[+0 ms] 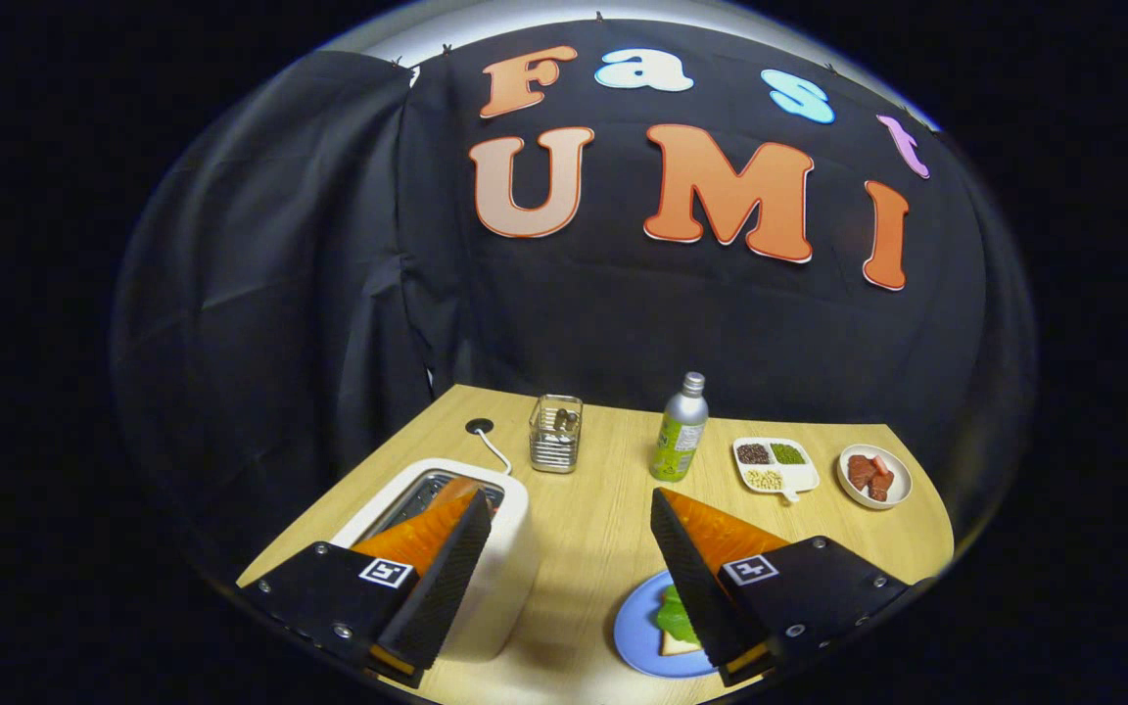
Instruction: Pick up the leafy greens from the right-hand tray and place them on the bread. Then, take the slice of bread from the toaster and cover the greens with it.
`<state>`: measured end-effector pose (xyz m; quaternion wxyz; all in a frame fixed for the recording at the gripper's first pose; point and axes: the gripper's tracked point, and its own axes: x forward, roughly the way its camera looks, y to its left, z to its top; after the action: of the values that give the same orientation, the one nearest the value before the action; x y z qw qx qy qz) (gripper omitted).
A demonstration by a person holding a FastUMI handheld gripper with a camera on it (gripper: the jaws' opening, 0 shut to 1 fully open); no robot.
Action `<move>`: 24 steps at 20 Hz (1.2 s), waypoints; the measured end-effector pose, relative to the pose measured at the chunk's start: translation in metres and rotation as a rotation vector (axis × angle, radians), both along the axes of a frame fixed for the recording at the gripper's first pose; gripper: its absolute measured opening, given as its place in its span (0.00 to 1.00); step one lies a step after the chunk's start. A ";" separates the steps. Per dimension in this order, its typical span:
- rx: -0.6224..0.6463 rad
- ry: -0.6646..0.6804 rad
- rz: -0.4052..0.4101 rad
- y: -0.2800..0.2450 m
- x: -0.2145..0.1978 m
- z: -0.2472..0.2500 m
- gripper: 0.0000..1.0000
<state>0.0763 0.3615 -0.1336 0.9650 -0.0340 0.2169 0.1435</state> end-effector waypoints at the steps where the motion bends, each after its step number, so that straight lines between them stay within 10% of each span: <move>1: 0.005 -0.008 -0.001 0.005 0.003 0.002 0.99; 16: -0.056 0.087 0.065 0.061 -0.002 -0.044 0.83; 24: -0.139 0.092 0.147 0.080 -0.012 -0.059 0.30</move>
<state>0.0647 0.4412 -0.1931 0.9362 -0.1100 0.2674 0.1997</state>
